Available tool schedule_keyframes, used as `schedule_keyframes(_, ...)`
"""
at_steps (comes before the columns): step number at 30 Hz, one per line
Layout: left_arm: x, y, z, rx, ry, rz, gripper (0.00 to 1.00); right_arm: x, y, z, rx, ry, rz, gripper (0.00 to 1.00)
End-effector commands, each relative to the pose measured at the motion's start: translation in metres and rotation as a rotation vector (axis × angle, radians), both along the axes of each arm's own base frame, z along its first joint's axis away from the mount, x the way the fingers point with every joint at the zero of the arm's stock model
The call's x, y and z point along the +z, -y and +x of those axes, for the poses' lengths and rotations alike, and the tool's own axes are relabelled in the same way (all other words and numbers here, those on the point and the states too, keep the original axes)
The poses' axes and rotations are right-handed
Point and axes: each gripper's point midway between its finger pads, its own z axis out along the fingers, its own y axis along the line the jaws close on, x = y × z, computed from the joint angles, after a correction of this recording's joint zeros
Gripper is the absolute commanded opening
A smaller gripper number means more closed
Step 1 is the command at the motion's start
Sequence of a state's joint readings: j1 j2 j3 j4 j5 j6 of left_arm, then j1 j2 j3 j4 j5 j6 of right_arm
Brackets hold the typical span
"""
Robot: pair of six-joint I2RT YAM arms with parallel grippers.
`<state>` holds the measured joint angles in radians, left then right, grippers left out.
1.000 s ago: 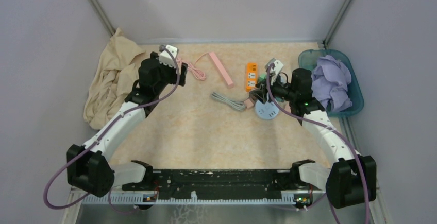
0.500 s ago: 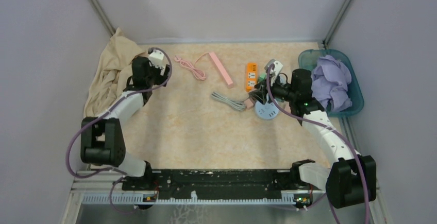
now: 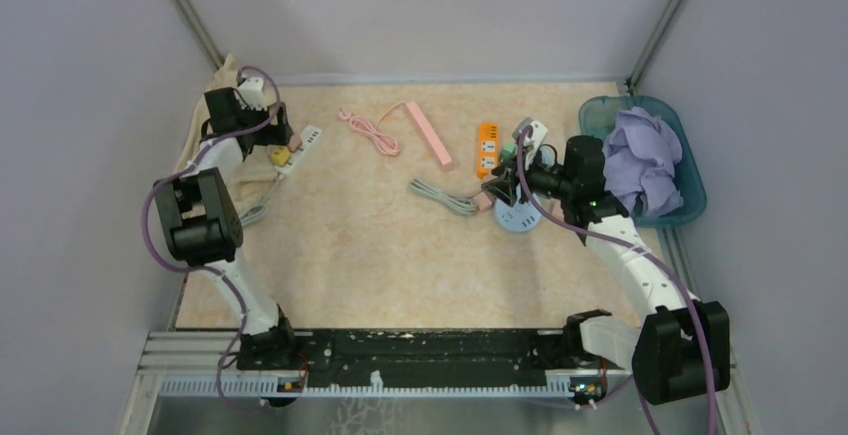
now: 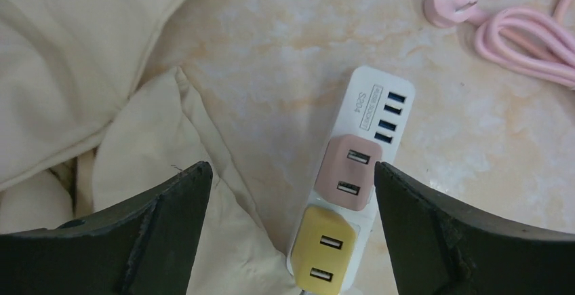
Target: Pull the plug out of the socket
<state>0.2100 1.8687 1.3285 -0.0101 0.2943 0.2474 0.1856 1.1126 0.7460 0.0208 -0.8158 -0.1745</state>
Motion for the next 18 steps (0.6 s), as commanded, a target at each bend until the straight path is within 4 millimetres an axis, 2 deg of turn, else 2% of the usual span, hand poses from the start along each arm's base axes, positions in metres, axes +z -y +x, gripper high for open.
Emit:
schedule_keyframes(1, -0.027, 0.015, -0.01, -0.089, -0.127, -0.114, 0.95, 0.016, -0.001, 0.001, 0.017, 0.066, 0.026, 0.46)
schedule_keyframes(5, -0.033, 0.019, -0.014, -0.126, -0.132, -0.111, 1.0, 0.017, -0.001, 0.001, 0.018, 0.068, 0.026, 0.46)
schedule_keyframes(13, -0.067, 0.027, -0.027, -0.169, -0.226, -0.148, 1.0, 0.018, -0.001, 0.0, 0.024, 0.068, 0.029, 0.46)
schedule_keyframes(18, -0.068, 0.035, -0.028, -0.19, -0.225, -0.119, 0.97, 0.019, -0.002, 0.0, 0.028, 0.069, 0.03, 0.46)
